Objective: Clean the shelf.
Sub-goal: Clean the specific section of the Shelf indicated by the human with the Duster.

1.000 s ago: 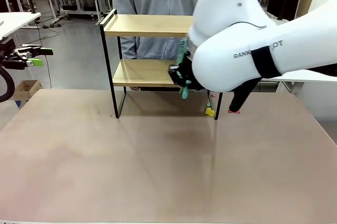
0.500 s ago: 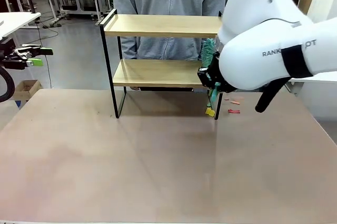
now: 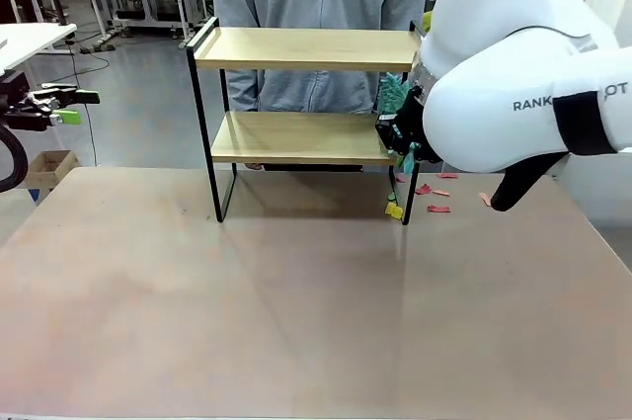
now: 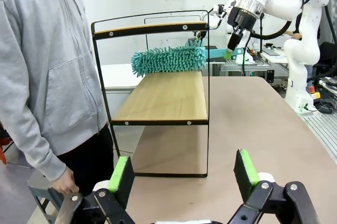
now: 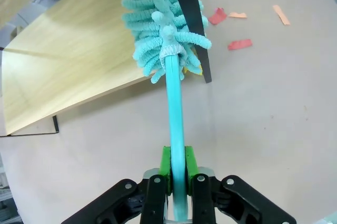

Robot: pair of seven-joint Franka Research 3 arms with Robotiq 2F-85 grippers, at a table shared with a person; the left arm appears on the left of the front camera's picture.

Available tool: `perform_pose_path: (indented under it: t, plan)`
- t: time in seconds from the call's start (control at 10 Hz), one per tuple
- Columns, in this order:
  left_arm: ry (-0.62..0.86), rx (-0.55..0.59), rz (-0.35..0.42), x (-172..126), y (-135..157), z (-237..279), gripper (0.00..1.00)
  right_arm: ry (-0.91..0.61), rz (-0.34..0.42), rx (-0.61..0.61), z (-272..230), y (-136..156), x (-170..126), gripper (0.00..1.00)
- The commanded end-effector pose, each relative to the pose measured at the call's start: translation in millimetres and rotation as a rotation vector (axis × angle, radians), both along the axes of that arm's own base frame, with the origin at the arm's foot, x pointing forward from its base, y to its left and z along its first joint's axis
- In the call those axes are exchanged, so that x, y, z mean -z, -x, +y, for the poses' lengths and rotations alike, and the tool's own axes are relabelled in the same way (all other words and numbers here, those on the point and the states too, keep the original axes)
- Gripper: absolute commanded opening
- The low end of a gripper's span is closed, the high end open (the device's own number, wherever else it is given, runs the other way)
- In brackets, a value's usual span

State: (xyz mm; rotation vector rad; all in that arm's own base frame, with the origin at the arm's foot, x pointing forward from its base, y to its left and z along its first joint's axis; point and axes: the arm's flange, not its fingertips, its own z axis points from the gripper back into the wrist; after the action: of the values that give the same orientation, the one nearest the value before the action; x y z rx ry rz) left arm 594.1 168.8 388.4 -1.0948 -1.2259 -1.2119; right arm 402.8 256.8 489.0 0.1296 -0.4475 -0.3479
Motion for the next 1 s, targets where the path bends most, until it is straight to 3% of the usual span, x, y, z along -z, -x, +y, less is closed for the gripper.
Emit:
perform_pose_path:
  t: [0.0, 0.3, 0.6, 0.9]
  plan:
    - [-0.01, 0.008, -0.015, -1.2, 1.3, 0.2, 1.0, -0.005, -0.01, -0.004, 1.8, 1.7, -3.5, 0.13]
    - [-0.01, 0.008, -0.015, -1.2, 1.3, 0.2, 1.0, -0.119, -0.123, -0.163, -11.3, 18.9, -22.0, 0.13]
    - [-0.01, 0.008, -0.015, -1.2, 1.3, 0.2, 1.0, -0.199, -0.135, -0.319, -27.7, 26.9, -27.8, 0.13]
    - [-0.01, 0.008, -0.015, -1.2, 1.3, 0.2, 1.0, -0.256, -0.097, -0.614, -45.5, 40.8, -31.8, 0.13]
